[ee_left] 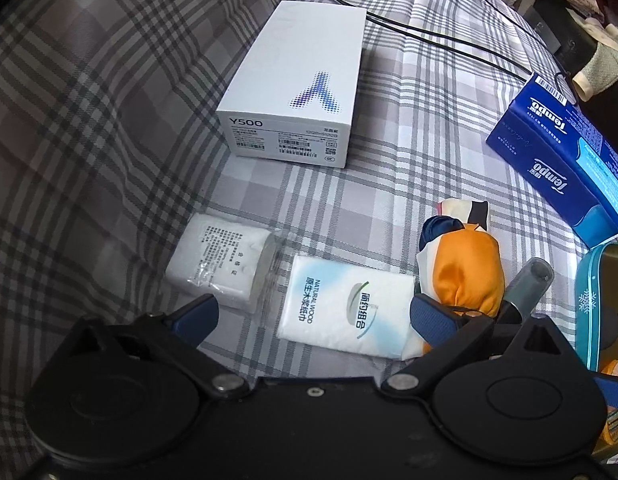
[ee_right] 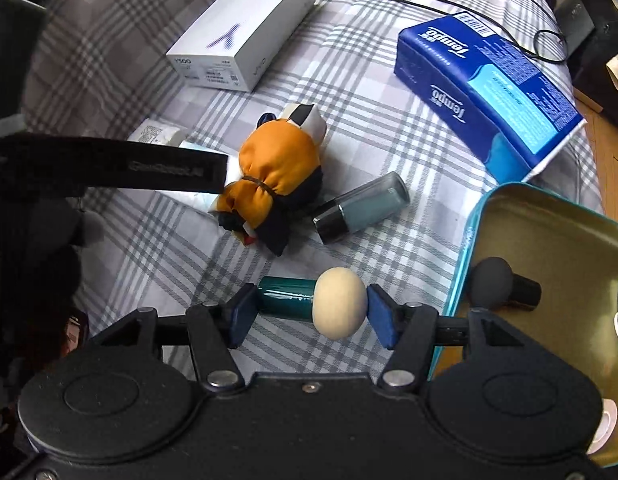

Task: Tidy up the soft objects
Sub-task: 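Grasp the white tissue pack with the left gripper while the right grasps the teal-and-cream peg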

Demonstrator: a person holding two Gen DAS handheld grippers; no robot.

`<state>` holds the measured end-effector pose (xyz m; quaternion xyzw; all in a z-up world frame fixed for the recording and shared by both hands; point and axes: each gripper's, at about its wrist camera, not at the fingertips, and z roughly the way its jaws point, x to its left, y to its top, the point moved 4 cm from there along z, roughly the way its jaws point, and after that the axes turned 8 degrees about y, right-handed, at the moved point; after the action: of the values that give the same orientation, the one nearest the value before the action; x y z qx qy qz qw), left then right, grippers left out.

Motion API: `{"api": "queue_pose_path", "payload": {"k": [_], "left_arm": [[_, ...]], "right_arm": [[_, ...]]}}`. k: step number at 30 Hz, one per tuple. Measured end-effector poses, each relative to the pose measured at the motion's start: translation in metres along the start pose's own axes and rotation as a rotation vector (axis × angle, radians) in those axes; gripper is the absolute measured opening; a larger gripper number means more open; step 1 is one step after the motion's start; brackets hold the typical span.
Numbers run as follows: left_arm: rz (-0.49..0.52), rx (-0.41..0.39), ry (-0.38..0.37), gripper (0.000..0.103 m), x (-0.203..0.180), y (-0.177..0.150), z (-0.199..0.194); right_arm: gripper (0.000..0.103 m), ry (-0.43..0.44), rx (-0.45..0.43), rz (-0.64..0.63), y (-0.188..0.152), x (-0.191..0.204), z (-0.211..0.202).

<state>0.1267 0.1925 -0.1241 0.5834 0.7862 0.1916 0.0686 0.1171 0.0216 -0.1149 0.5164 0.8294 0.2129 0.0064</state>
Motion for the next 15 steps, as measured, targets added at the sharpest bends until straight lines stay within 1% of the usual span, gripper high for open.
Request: {"api": "queue_pose_path", "payload": {"k": [9, 15], "left_arm": [[0.04, 0.005, 0.005, 0.102, -0.019, 0.0, 0.015], [0.06, 0.014, -0.009, 0.102, -0.027, -0.004, 0.022]], "right_arm": [[0.057, 0.013, -0.02, 0.017, -0.003, 0.0, -0.012], [0.057, 0.008, -0.024, 0.038, -0.001, -0.004, -0.013]]}}
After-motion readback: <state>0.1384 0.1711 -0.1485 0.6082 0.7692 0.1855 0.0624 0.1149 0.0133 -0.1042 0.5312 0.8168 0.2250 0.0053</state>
